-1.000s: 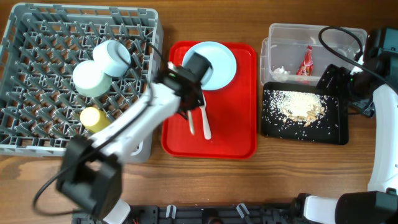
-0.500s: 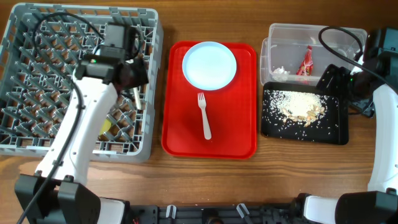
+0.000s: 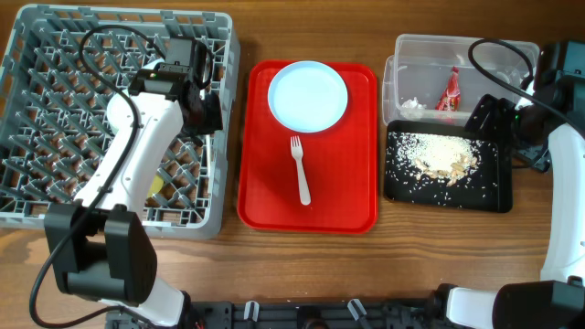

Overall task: Sort waste into correct bins and load items into the dishwasher rack
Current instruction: 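Carry the white spoon to the dish rack and drop it in, then reach the left gripper to the white fork and grasp it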

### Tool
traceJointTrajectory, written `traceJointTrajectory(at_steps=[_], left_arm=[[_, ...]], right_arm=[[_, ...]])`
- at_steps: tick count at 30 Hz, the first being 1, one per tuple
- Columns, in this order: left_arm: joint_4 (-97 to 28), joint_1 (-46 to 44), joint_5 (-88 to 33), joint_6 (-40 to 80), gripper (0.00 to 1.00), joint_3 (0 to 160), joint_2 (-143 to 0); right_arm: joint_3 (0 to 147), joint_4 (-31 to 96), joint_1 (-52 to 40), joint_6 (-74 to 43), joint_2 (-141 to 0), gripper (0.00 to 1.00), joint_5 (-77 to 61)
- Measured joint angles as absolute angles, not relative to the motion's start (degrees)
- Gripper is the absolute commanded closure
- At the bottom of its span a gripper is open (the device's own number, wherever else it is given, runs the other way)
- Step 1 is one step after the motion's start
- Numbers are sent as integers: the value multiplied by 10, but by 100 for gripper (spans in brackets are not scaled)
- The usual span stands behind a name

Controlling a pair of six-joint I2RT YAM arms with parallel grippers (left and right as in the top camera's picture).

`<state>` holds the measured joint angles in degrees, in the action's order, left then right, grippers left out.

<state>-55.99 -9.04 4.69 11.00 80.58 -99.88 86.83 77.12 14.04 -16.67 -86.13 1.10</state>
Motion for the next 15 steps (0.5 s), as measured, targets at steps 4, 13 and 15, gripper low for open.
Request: traceJointTrajectory(at_steps=[4, 13, 15], left_arm=[[-560, -90, 45, 110, 60, 806, -998], [-526, -124, -79, 136, 44, 810, -943], [-515, -155, -90, 164, 43, 813, -942]], right_arm=[[868, 771, 140, -167, -861, 0, 11], [868, 771, 140, -167, -861, 0, 11], [868, 771, 140, -167, -861, 0, 11]])
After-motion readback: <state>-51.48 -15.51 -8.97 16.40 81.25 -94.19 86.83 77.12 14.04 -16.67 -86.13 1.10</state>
